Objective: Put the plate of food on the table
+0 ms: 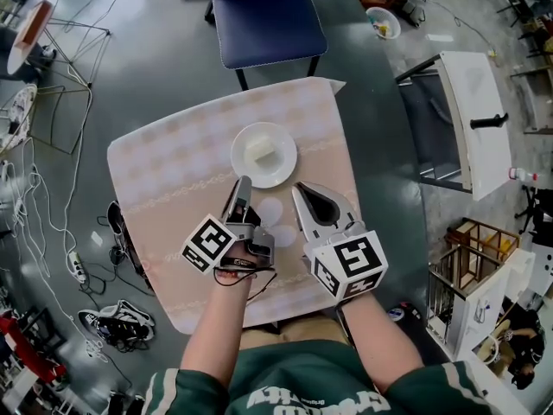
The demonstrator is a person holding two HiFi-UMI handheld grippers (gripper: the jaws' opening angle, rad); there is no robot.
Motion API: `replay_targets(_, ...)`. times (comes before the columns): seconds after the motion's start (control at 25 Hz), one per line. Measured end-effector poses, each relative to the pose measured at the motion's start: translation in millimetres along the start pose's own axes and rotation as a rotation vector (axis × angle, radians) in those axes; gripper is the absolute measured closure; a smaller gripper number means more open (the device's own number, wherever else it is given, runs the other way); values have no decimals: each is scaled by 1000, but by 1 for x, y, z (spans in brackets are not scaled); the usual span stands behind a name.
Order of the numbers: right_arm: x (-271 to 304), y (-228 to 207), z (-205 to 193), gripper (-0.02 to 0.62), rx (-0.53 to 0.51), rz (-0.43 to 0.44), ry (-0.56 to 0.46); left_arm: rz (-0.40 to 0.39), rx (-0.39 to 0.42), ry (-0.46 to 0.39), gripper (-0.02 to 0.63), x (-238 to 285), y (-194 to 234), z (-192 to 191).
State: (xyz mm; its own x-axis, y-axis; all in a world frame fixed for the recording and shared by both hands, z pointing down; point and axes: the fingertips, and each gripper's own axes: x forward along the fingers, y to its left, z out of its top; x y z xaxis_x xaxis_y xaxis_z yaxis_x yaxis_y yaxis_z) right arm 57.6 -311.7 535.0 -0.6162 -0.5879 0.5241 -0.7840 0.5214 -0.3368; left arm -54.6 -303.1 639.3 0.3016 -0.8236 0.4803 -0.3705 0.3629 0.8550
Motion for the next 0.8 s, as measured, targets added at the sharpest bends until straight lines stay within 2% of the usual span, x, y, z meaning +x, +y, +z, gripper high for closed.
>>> replay_targets(0.04,0,-1,0,580,1,-1,1,-11,20,3,598,-1,-3,0)
replay_targets(0.2,1,-3,-2,580,3,-5,3,-76,53,16,598,0,-17,-2)
replay_targets(0.8,5,1,-8,581,4,14,26,-105,41,43,598,1,-20,-7)
